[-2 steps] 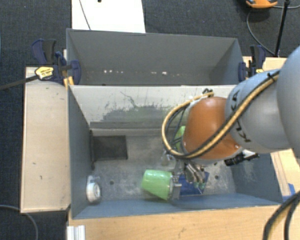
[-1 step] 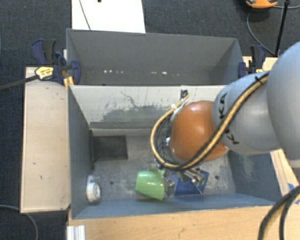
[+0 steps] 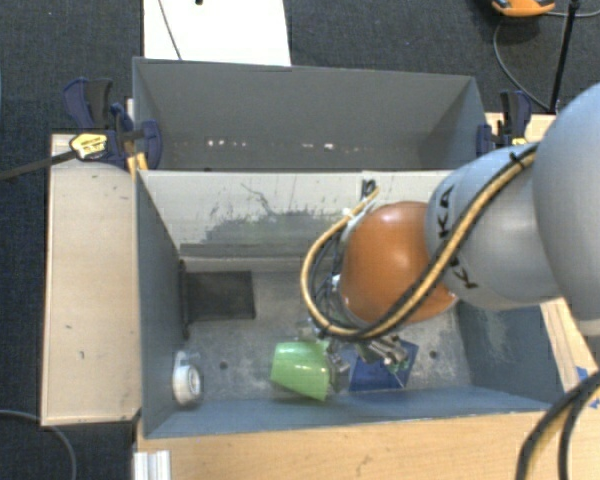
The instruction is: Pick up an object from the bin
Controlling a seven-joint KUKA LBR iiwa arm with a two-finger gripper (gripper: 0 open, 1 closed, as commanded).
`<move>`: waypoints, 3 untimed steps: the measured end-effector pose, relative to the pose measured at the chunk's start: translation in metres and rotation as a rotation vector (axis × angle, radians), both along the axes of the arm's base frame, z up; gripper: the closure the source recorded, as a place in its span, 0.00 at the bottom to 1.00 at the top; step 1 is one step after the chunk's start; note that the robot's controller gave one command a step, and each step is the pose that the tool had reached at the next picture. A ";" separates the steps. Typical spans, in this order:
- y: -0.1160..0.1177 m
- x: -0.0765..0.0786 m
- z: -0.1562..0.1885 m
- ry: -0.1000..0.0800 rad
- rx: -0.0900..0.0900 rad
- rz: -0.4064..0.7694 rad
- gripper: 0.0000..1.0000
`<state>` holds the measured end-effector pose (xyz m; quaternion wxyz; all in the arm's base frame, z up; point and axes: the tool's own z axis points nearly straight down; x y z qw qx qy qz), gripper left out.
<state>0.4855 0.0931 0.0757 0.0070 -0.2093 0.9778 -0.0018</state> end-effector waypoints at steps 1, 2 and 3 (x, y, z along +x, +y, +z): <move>0.001 0.000 0.094 -0.002 0.001 -0.016 1.00; 0.001 0.000 0.093 -0.002 0.001 -0.016 1.00; -0.002 -0.001 0.123 0.001 0.001 -0.020 1.00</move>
Offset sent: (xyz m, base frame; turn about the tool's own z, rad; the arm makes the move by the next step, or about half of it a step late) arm 0.0000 0.0000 0.0000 0.0000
